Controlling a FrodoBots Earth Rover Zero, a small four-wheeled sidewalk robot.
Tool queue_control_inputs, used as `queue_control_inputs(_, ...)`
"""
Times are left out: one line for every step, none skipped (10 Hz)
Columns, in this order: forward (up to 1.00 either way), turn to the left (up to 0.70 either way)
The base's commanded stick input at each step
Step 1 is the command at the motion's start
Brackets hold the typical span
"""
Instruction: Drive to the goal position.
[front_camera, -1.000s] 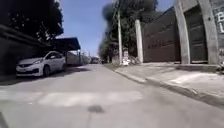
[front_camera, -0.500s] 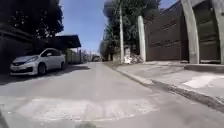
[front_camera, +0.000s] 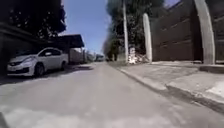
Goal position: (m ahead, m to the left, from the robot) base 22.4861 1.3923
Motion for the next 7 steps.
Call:
queue_control_inputs(0.85,0.0)
queue_control_inputs(0.85,0.0)
queue_control_inputs(0.85,0.0)
queue_control_inputs(0.85,0.0)
queue_control_inputs(0.85,0.0)
queue_control_inputs(0.85,0.0)
queue_control_inputs(0.85,0.0)
